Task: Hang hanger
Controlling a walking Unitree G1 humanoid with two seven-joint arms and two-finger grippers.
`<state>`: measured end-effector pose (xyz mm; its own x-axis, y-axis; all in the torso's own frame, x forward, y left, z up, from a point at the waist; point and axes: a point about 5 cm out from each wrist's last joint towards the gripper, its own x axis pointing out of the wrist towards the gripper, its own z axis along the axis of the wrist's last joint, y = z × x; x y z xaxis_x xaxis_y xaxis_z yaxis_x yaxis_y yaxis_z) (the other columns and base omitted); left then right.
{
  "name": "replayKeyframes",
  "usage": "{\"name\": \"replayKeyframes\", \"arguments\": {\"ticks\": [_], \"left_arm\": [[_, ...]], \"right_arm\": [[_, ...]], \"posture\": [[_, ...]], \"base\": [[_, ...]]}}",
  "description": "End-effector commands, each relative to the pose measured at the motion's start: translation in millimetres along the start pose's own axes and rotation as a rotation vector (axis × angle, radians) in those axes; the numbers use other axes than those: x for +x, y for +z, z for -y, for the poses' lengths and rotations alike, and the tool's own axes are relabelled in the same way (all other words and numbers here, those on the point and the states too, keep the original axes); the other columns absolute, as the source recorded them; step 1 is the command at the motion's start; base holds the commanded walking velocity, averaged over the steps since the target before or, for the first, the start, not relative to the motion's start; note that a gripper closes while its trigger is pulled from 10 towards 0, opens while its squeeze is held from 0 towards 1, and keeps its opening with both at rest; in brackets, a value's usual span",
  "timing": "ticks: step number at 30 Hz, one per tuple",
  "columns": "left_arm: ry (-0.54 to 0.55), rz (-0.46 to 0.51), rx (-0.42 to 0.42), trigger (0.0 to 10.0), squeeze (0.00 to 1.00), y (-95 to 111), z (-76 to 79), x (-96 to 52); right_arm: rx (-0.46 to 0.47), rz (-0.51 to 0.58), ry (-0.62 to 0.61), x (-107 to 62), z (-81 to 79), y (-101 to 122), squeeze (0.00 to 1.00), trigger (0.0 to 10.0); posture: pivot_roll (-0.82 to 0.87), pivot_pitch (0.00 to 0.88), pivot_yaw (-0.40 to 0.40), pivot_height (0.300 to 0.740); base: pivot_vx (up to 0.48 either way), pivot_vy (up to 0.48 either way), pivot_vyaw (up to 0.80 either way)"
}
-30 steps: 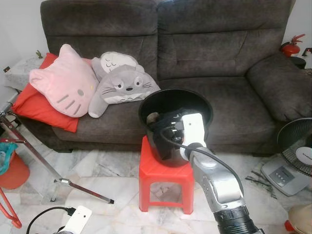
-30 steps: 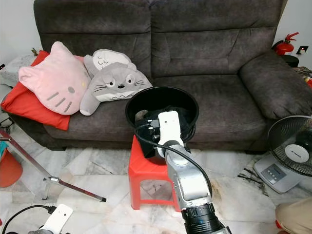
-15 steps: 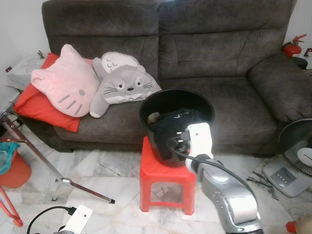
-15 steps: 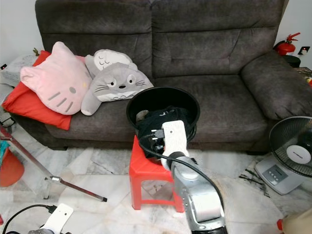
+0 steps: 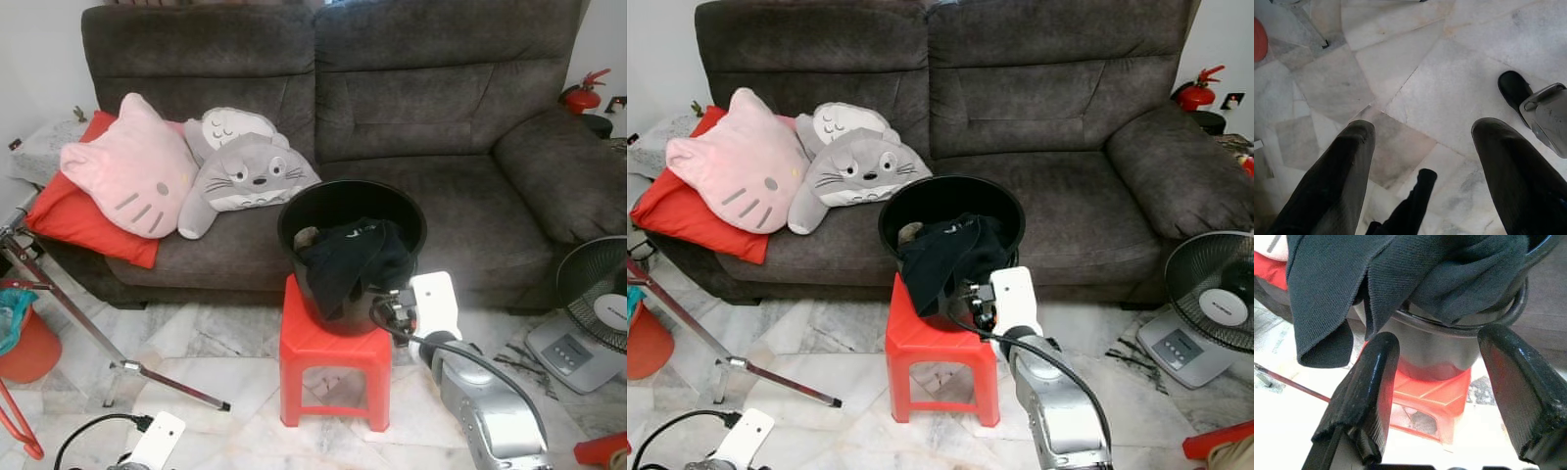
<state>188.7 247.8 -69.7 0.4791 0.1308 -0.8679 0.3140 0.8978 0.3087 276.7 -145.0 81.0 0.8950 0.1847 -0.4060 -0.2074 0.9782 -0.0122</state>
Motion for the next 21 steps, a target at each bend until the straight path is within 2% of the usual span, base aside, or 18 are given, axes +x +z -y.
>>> {"name": "replayKeyframes", "arguments": {"ticks": [1, 6, 11, 16, 21], "left_arm": [[0.015, -0.021, -0.006, 10.0, 0.0, -4.9, -3.5, -0.6], [0.013, -0.021, -0.008, 10.0, 0.0, -5.6, -2.8, -0.6], [0.013, -0.021, -0.006, 10.0, 0.0, -5.5, -2.3, -0.6], [0.011, -0.02, -0.003, 10.0, 0.0, -5.3, -1.8, -0.5], [0.011, -0.02, -0.002, 10.0, 0.0, -5.5, -1.7, -0.5]], "right_arm": [[0.016, 0.034, 0.026, 3.1, -0.6, 1.3, 0.0, 10.0], [0.035, 0.061, 0.058, 16.6, 0.6, -6.0, 0.0, 10.0], [0.057, 0.08, 0.071, 22.1, 1.4, -6.3, 0.0, 10.0], [0.085, 0.127, 0.138, 28.7, -0.2, -2.7, 0.0, 10.0], [0.07, 0.146, 0.197, 32.5, -2.2, -2.6, 0.0, 10.0]], "posture": [[-0.21, 0.0, 0.068, 0.74], [-0.21, 0.0, 0.066, 0.74], [-0.21, 0.0, 0.066, 0.74], [-0.2, 0.0, 0.065, 0.74], [-0.19, 0.0, 0.063, 0.74]], "base": [[0.0, 0.0, 0.0], [0.0, 0.0, 0.0], [0.0, 0.0, 0.0], [0.0, 0.0, 0.0], [0.0, 0.0, 0.0]]}}
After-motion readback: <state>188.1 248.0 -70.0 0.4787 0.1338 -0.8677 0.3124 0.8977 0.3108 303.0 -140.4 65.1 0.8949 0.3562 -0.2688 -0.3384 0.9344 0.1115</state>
